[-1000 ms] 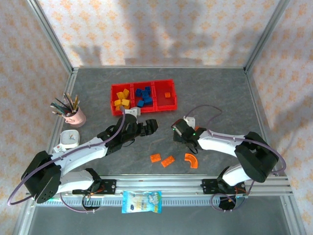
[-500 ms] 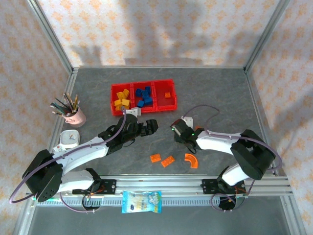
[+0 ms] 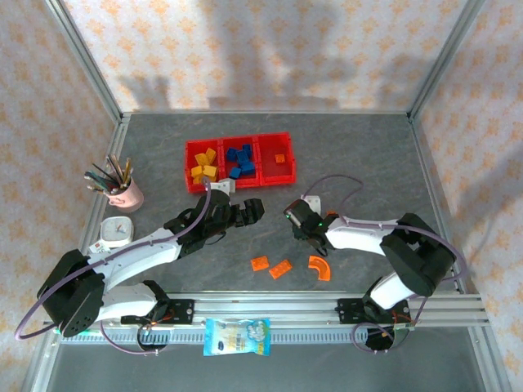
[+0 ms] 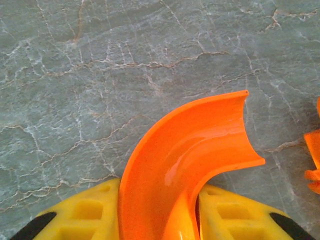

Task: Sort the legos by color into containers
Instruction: Pick up the lego from the center of the table, then place the lego in the container.

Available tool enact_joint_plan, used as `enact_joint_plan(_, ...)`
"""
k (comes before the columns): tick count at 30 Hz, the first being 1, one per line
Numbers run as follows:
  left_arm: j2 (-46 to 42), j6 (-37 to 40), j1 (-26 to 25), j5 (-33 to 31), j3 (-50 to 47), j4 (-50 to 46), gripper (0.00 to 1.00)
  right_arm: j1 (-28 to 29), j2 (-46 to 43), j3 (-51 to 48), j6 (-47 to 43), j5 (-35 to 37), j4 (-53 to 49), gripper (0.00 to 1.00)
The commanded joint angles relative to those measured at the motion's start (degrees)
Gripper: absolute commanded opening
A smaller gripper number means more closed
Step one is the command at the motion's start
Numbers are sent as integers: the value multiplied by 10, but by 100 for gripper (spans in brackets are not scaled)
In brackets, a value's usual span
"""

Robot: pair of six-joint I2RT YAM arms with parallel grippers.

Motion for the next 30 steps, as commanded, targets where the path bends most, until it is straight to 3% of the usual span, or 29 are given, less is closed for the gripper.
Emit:
enact_joint_plan(1, -19, 13, -5, -20, 26, -17, 99, 2, -28, 31, -23, 7, -8, 31)
enact_joint_plan(11, -33, 57, 21, -47, 77, -76, 99, -13, 0, 141, -105, 17, 4, 31)
enact_joint_plan(24, -24, 95, 112, -18, 128, -104, 99, -77, 177, 353, -193, -53, 9, 32)
enact_joint_plan(30, -14, 96, 131, -7, 131, -98, 99, -93, 260, 439, -213, -69, -9, 32)
